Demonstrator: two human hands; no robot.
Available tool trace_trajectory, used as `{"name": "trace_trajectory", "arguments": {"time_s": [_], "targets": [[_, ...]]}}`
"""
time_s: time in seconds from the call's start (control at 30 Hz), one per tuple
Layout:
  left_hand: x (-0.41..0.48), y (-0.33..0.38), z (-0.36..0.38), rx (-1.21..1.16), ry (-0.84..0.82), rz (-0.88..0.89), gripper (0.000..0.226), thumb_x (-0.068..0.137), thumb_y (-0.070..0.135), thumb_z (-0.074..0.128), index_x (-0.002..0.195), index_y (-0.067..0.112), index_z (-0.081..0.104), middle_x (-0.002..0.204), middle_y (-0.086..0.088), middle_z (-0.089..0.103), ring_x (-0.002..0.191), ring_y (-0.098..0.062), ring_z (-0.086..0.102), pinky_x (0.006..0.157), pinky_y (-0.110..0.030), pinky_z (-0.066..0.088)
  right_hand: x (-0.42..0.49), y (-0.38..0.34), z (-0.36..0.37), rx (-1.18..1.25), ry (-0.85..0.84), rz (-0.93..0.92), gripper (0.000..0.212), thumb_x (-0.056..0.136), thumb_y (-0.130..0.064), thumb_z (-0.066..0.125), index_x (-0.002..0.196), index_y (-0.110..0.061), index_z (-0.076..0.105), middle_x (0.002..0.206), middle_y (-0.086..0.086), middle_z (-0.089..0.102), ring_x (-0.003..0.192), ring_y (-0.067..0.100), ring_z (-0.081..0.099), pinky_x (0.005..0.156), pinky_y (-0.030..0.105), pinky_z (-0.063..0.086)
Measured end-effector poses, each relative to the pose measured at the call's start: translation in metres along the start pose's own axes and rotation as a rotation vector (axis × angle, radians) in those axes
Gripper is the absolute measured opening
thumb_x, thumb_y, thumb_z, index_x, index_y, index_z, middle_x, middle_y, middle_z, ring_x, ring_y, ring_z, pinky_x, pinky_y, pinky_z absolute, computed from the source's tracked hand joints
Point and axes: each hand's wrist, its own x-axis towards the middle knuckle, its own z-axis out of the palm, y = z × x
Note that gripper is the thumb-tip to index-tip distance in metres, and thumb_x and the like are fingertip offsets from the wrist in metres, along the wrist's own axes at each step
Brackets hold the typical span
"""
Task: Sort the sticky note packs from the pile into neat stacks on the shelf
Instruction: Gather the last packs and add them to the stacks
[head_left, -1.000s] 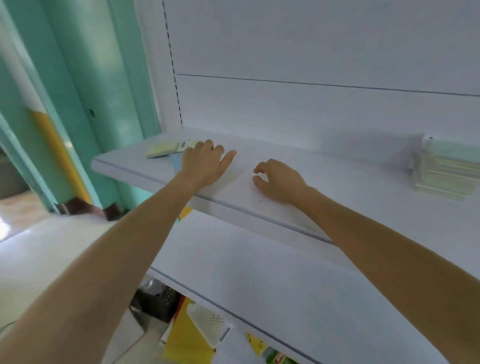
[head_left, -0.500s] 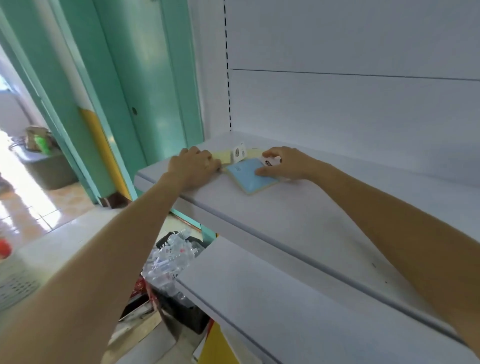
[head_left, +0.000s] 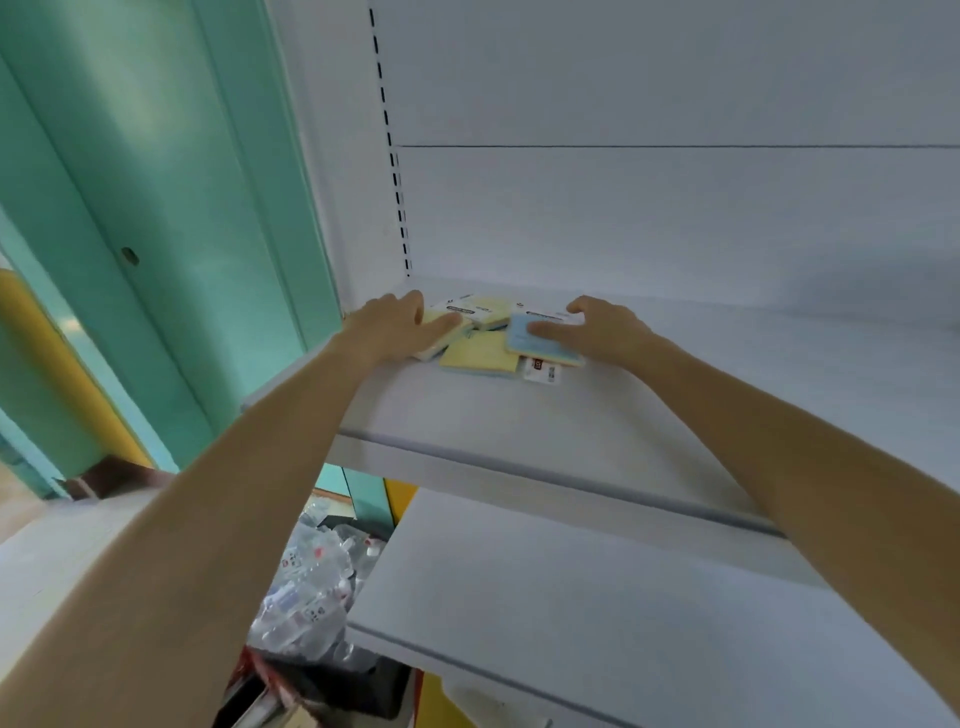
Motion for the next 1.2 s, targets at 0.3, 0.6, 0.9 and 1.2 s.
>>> {"name": "trace_trajectory", "arguments": {"time_s": [0.3, 0.6, 0.9, 1.2], "targets": [[-0.015, -0.008, -0.004, -0.055, -0.013, 0.116, 0.054, 0.073, 0.072, 0.048, 0.09, 0.021, 0.042, 0.084, -0.001, 0.054, 0.081, -0.024, 0.051, 0.064, -0.031, 0.033, -0.032, -0.03, 0.015, 0.264, 0.192, -0.059, 0.048, 0.079, -0.029, 0.066, 0.123, -0.014, 0.053, 0.127, 0.012, 0.052, 0.098, 0.021, 0.053, 0.066, 0.015, 0.035], [-0.024, -0.012, -0.005, -0.18, -0.082, 0.196, 0.065, 0.074, 0.074, 0.047, 0.124, 0.032, 0.05, 0.142, 0.0, 0.047, 0.13, -0.027, 0.04, 0.105, -0.038, 0.024, -0.04, -0.042, 0.016, 0.538, 0.236, 0.027, 0.045, 0.08, 0.008, 0.046, 0.117, -0.013, 0.059, 0.13, 0.018, 0.044, 0.098, 0.029, 0.053, 0.059, 0.023, 0.045], [-0.029, -0.012, -0.021, -0.886, -0.186, 0.029, 0.037, 0.083, 0.004, 0.044, 0.106, 0.026, 0.062, 0.102, 0.003, 0.048, 0.074, -0.007, 0.046, 0.057, -0.02, 0.043, -0.045, -0.039, 0.007, 0.4, 0.246, -0.046, 0.045, 0.078, 0.008, 0.041, 0.114, -0.011, 0.061, 0.132, 0.016, 0.044, 0.104, 0.027, 0.051, 0.076, 0.027, 0.04], [-0.039, 0.014, -0.018, -1.145, -0.036, 0.038, 0.038, 0.08, 0.0, 0.053, 0.113, 0.019, 0.06, 0.102, -0.005, 0.047, 0.086, -0.016, 0.05, 0.06, -0.018, 0.045, -0.078, -0.001, -0.014, 0.519, 0.409, 0.05, 0.045, 0.082, 0.005, 0.044, 0.122, -0.012, 0.057, 0.134, 0.011, 0.044, 0.109, 0.023, 0.05, 0.081, 0.023, 0.04]]}}
